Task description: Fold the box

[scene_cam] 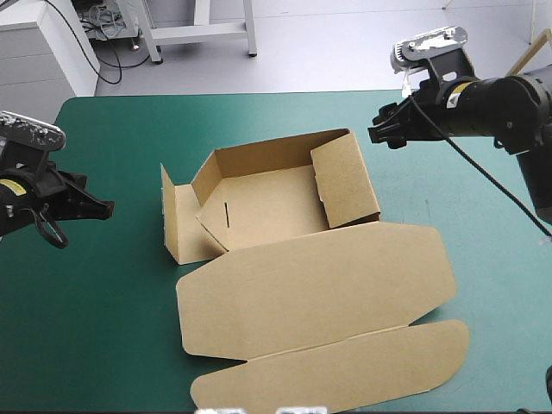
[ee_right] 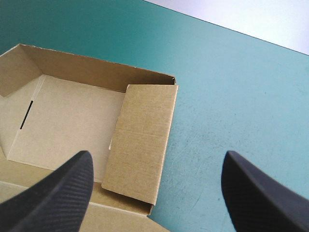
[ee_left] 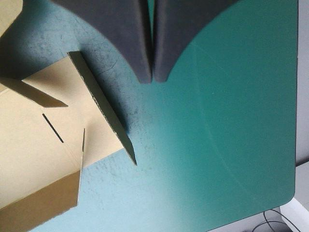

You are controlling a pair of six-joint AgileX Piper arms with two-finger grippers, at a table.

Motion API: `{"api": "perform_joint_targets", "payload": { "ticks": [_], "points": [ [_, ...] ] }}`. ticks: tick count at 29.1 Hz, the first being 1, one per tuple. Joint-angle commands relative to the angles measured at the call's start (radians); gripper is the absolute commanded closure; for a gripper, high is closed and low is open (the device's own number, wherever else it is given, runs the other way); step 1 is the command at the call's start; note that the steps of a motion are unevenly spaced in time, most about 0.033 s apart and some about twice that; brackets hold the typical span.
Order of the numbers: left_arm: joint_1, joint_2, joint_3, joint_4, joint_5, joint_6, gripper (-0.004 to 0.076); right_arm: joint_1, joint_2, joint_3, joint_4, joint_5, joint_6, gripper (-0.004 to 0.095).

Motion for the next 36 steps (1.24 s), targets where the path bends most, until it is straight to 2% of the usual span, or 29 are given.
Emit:
{"api": "perform_joint_targets", "payload": {
  "ticks": [1, 21, 36],
  "points": [
    [-0.002, -0.016, -0.024, -0.016, -0.06, -0.006, 0.0734, 0.001, -0.032, -0.028, 0.001, -0.044, -0.023, 0.0226],
    [-0.002, -0.016, -0.024, -0.016, -0.056, -0.006, 0.0734, 0.001, 0.367, -0.028, 0.017, -0.044, -0.023, 0.0234],
    [-0.002, -0.016, -0.024, -0.016, -0.044, -0.006, 0.0734, 0.001, 0.495, -0.028, 0.029, -0.046, -0.057, 0.0237]
  ]
}}
